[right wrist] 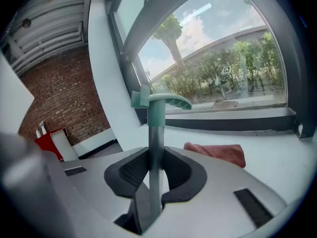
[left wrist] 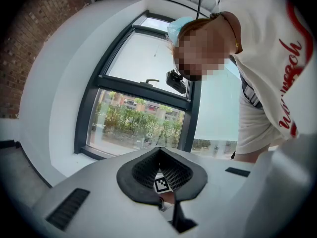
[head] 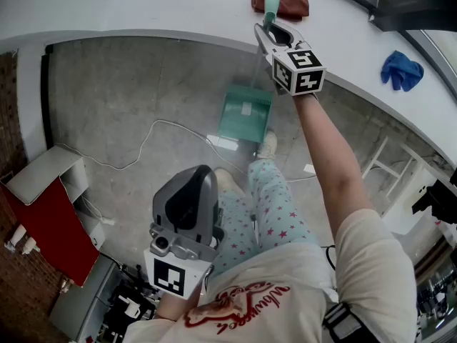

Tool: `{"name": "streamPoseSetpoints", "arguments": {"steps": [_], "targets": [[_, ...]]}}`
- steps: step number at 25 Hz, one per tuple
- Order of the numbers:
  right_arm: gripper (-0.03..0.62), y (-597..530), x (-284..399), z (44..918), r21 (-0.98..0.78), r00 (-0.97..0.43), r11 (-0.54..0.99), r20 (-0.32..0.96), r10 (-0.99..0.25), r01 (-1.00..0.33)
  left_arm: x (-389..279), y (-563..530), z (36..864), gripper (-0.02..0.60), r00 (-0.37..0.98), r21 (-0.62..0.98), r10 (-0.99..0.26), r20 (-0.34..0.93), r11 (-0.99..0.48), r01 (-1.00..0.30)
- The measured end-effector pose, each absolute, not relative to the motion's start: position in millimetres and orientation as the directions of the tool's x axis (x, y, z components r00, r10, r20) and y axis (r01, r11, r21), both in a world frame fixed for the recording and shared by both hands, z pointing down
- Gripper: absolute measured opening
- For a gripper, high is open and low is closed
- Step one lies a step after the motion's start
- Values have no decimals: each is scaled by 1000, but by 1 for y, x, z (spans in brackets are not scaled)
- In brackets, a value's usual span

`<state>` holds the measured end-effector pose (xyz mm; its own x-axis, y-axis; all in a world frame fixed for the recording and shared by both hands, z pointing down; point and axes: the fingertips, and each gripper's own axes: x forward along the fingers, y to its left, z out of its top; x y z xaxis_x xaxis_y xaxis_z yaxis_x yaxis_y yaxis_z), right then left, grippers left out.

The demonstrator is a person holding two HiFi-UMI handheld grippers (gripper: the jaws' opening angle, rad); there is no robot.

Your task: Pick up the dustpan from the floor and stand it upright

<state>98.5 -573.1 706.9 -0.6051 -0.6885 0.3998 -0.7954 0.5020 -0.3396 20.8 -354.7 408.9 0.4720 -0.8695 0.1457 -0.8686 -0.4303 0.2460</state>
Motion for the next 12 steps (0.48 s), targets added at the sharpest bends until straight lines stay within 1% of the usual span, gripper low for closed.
{"name": "streamPoseSetpoints", "arguments": {"steps": [6,12], "targets": [[97,-567,90,678,-276,-611,545,361,-704,-791,21,-348,397,18,478,231,-870,122,-444,-866],[97,-555,78,660,-226,-623,583,352,-698,-780,15,-338,394,18,478,183,-867,143,-451,-874]]}}
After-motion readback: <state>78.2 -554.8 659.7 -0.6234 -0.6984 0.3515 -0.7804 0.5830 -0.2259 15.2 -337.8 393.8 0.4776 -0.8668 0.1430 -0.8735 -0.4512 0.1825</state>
